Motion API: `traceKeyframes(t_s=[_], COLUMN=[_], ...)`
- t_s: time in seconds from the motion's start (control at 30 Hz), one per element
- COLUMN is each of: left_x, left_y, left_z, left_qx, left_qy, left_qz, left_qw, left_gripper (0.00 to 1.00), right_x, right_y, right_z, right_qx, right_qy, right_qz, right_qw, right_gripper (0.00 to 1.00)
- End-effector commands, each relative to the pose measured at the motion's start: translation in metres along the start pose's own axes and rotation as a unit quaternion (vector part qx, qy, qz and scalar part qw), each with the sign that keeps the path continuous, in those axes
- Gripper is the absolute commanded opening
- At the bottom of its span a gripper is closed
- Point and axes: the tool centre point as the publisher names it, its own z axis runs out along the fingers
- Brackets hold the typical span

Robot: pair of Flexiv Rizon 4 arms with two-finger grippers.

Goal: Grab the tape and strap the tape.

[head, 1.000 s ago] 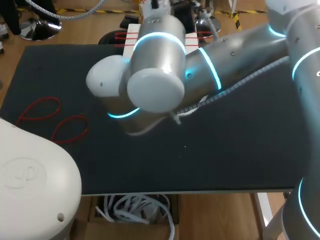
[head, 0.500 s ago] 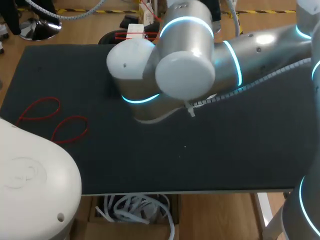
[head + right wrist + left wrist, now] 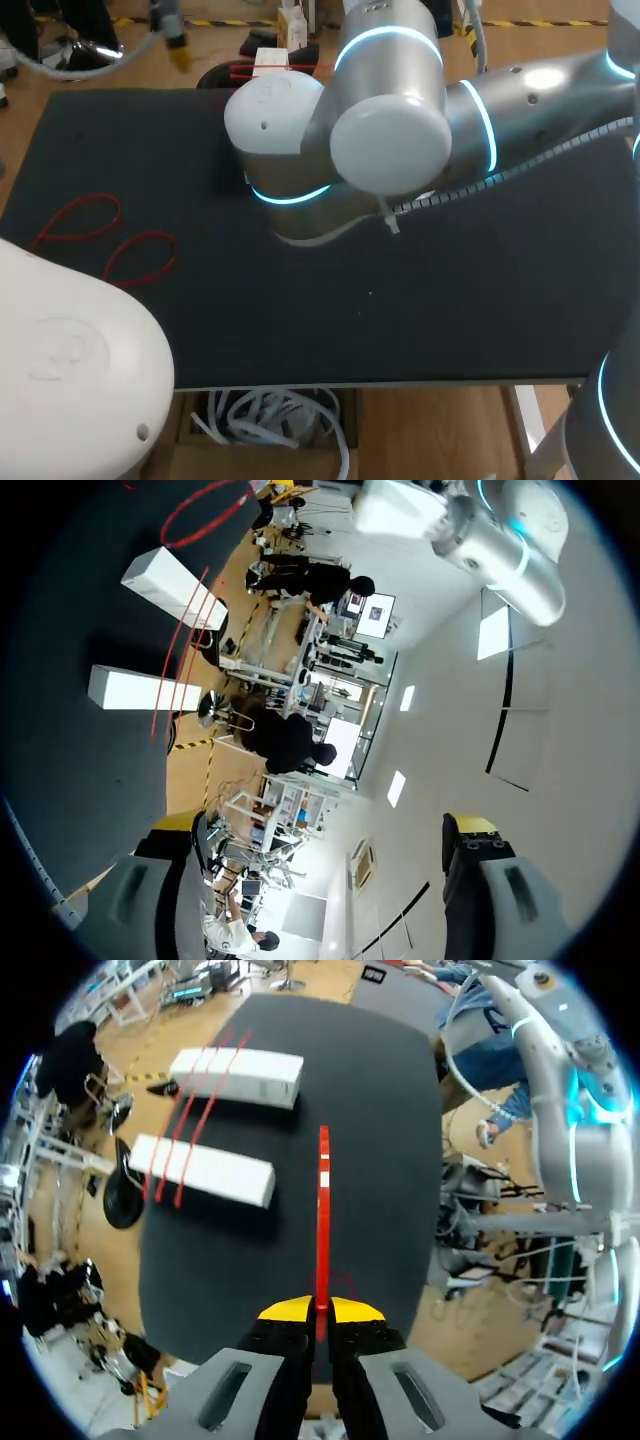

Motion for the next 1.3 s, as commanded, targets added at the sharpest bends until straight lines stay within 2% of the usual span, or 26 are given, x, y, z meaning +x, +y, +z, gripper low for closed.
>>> traceKeyframes(t_s=[0.03, 0.07, 0.17, 0.2, 0.23, 0.53, 0.63, 0.83, 0.97, 1.0, 1.07, 1.1, 1.13, 1.3], left_x=[-0.007, -0.006, -0.006, -0.006, -0.008, -0.015, -0.018, -0.019, -0.018, -0.018, -0.018, -0.018, -0.018, -0.018], left_y=[0.042, 0.051, 0.076, 0.083, 0.091, 0.155, 0.175, 0.209, 0.219, 0.219, 0.22, 0.22, 0.22, 0.22], left_z=[0.021, 0.025, 0.037, 0.041, 0.046, 0.072, 0.076, 0.082, 0.084, 0.084, 0.084, 0.084, 0.084, 0.084], left_qx=[-0.018, -0.011, -0.025, -0.071, -0.051, -0.058, -0.068, -0.11, -0.116, -0.123, -0.118, -0.118, -0.118, -0.118], left_qy=[0.048, 0.047, 0.07, 0.077, 0.078, 0.114, 0.127, 0.159, 0.16, 0.154, 0.151, 0.151, 0.151, 0.151], left_qz=[-0.028, -0.042, -0.058, -0.074, -0.076, -0.145, -0.155, -0.147, -0.146, -0.145, -0.139, -0.139, -0.139, -0.139], left_qw=[0.998, 0.998, 0.996, 0.992, 0.993, 0.981, 0.977, 0.97, 0.969, 0.97, 0.972, 0.972, 0.972, 0.972], left_gripper=[0.0, 0.0, 0.0, 0.0, 0.0, 0.0, 0.0, 0.0, 0.0, 0.07, 0.43, 0.87, 1.0, 1.0], right_x=[-0.002, -0.002, -0.002, -0.002, -0.002, -0.002, -0.002, -0.002, -0.002, -0.002, -0.002, -0.002, -0.002, -0.002], right_y=[-0.002, -0.002, -0.002, -0.002, -0.002, -0.002, -0.002, -0.002, -0.002, -0.002, -0.002, -0.002, -0.002, -0.002], right_z=[0.0, 0.0, 0.0, 0.0, 0.0, 0.0, 0.0, 0.0, 0.0, 0.0, 0.0, 0.0, 0.0, 0.0], right_qx=[-0.002, -0.002, -0.002, -0.002, -0.002, -0.002, -0.002, -0.002, -0.002, -0.002, -0.002, -0.002, -0.002, -0.002], right_qy=[0.002, 0.002, 0.002, 0.002, 0.002, 0.002, 0.002, 0.002, 0.002, 0.002, 0.002, 0.002, 0.002, 0.002], right_qz=[-0.002, -0.002, -0.002, -0.002, -0.002, -0.002, -0.002, -0.002, -0.002, -0.002, -0.002, -0.002, -0.002, -0.002], right_qw=[1.0, 1.0, 1.0, 1.0, 1.0, 1.0, 1.0, 1.0, 1.0, 1.0, 1.0, 1.0, 1.0, 1.0], right_gripper=[1.0, 1.0, 1.0, 1.0, 1.0, 1.0, 1.0, 1.0, 1.0, 1.0, 1.0, 1.0, 1.0, 1.0])
